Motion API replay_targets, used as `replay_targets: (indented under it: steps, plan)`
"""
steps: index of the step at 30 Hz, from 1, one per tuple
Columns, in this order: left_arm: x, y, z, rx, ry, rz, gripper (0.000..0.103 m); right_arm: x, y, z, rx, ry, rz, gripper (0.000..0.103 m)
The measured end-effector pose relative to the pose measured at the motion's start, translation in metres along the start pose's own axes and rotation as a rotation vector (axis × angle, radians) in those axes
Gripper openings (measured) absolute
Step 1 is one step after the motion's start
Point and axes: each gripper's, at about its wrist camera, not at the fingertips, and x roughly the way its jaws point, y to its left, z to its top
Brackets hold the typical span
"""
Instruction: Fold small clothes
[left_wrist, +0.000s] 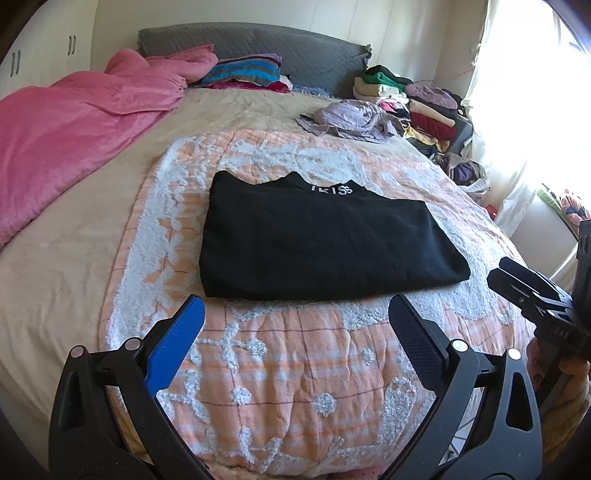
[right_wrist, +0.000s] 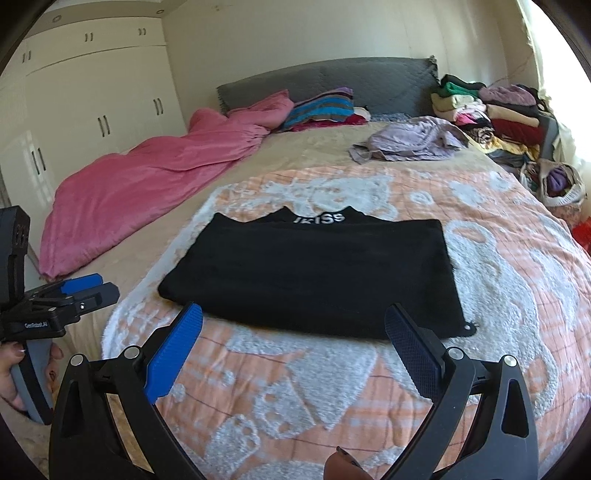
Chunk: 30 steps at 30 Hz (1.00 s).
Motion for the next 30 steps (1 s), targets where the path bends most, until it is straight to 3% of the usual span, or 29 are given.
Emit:
replay_targets:
  steps: [30]
  plan:
    - [-0.025,0.067,-0.002,-0.11,-0.052,0.102,0.093,0.039,0.086,0.02,-0.156,0.023,0.146,0.098]
